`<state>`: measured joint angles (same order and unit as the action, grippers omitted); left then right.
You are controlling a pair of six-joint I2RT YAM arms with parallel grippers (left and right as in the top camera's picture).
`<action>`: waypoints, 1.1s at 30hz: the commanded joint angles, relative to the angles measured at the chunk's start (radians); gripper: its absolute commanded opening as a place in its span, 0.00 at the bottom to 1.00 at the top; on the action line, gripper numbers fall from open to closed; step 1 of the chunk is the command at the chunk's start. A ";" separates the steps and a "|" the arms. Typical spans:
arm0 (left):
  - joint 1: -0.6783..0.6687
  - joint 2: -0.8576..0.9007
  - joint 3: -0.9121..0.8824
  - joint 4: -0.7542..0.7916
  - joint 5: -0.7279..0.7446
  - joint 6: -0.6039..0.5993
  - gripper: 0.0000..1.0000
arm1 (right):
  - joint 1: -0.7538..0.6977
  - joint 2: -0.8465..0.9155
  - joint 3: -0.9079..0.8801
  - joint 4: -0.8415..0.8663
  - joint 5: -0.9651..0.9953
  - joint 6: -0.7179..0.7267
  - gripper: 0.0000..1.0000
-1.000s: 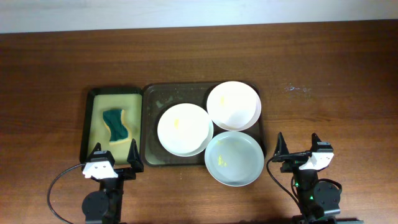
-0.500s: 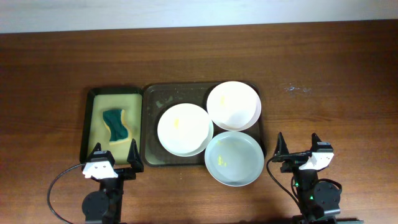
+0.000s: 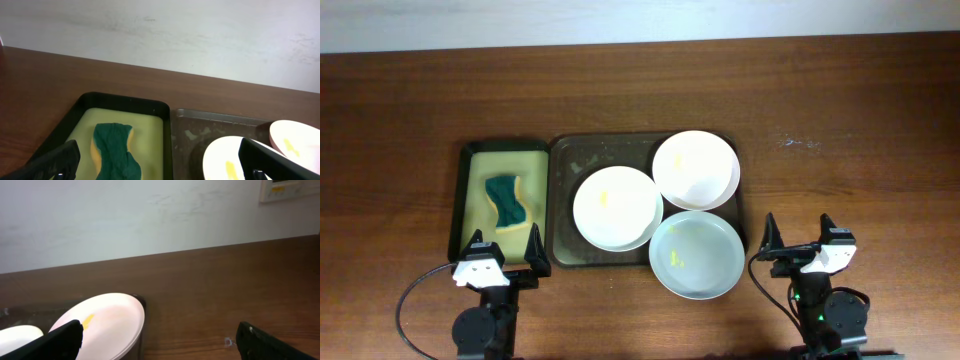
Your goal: Clean dirty plates on tray and stack at the side
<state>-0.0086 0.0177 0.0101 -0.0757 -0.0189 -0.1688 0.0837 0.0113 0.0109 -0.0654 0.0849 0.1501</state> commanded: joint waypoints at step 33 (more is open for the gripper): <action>0.229 1.660 1.722 -1.434 0.108 0.058 0.65 | 0.489 1.928 1.580 -1.044 -0.151 0.283 0.58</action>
<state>0.2413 1.6978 1.8290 -1.5406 0.0189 -0.1238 0.5739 1.9354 1.6787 -1.1805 -0.1131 0.3855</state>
